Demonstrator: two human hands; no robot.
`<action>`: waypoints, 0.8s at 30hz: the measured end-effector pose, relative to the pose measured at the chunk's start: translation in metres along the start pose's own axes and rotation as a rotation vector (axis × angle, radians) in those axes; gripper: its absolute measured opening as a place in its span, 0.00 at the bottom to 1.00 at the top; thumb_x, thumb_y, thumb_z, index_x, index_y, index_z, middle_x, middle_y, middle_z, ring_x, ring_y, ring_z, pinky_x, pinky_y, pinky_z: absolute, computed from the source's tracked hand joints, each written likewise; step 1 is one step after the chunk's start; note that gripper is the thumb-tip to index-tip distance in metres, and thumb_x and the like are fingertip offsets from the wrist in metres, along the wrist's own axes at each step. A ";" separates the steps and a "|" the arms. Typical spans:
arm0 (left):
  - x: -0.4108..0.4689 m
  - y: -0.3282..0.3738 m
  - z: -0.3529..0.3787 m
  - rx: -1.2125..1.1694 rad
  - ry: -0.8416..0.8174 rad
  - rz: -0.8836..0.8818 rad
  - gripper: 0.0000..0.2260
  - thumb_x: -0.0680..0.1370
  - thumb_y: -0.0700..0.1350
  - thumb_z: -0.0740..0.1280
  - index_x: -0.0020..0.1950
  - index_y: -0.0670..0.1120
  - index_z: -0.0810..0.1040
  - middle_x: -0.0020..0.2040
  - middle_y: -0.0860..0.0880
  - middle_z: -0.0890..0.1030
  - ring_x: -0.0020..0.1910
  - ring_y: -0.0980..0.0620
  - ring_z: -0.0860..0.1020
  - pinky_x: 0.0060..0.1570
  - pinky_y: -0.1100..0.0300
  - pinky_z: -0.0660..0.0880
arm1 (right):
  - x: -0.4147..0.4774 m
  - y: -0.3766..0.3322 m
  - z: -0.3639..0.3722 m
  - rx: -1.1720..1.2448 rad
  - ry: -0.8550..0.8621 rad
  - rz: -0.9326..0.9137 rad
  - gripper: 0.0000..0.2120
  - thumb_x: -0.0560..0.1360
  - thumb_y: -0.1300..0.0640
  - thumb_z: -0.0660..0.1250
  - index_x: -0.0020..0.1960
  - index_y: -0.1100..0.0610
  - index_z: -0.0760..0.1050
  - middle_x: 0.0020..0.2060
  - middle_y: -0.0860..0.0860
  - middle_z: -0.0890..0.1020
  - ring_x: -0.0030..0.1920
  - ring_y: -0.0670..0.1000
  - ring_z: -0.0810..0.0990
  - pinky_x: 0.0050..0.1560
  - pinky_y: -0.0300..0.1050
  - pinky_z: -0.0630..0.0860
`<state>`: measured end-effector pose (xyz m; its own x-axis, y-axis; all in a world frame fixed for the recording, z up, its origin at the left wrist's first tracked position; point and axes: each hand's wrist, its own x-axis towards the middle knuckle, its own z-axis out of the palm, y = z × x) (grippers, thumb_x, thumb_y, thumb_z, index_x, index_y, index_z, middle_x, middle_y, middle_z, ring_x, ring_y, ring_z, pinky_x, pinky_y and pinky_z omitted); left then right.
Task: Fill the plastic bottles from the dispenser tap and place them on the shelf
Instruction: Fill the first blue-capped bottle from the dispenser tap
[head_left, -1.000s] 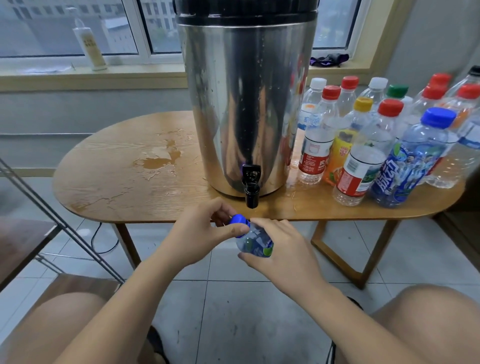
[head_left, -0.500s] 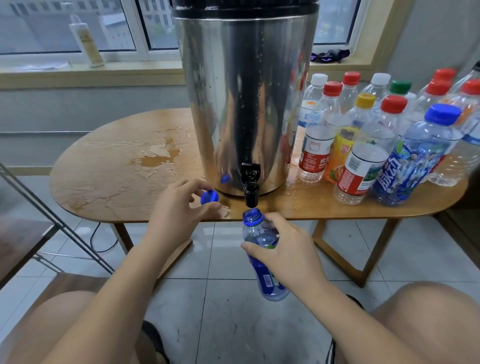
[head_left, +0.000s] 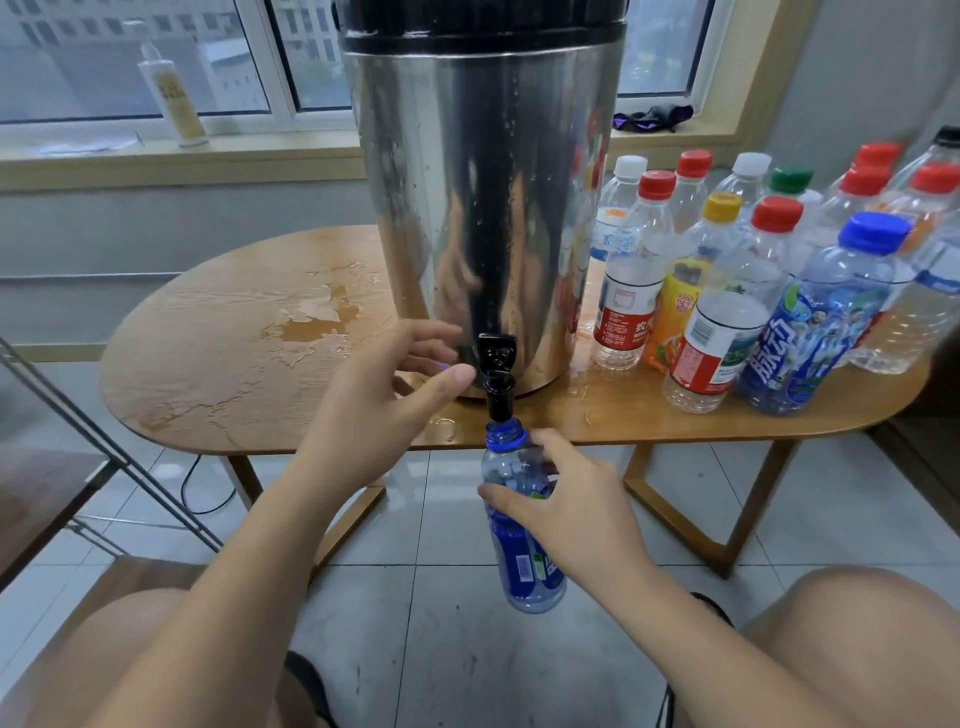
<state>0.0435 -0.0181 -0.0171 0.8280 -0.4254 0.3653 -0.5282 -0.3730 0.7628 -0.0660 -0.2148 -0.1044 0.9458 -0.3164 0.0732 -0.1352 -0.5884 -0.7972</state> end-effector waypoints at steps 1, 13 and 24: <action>0.001 0.009 0.004 -0.037 -0.022 0.013 0.11 0.83 0.54 0.72 0.65 0.59 0.81 0.55 0.58 0.86 0.57 0.57 0.84 0.52 0.60 0.80 | 0.000 -0.001 0.000 -0.010 0.003 -0.004 0.31 0.69 0.31 0.79 0.67 0.37 0.74 0.54 0.32 0.83 0.51 0.36 0.82 0.51 0.39 0.83; 0.013 0.027 0.040 -0.208 0.103 -0.090 0.16 0.86 0.59 0.66 0.45 0.52 0.84 0.41 0.45 0.85 0.45 0.39 0.81 0.50 0.35 0.81 | -0.002 -0.003 0.000 0.002 0.012 -0.019 0.31 0.71 0.32 0.78 0.69 0.37 0.74 0.56 0.34 0.84 0.53 0.36 0.81 0.50 0.34 0.79; 0.019 0.030 0.041 -0.269 0.106 -0.163 0.18 0.86 0.56 0.68 0.44 0.44 0.83 0.39 0.40 0.83 0.37 0.48 0.78 0.42 0.55 0.76 | 0.001 0.002 0.004 -0.040 -0.034 -0.021 0.32 0.72 0.33 0.78 0.71 0.37 0.71 0.62 0.36 0.83 0.57 0.41 0.80 0.53 0.36 0.79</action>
<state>0.0354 -0.0711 -0.0094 0.9201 -0.2841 0.2696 -0.3301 -0.1925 0.9241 -0.0640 -0.2129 -0.1081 0.9580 -0.2786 0.0681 -0.1267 -0.6241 -0.7710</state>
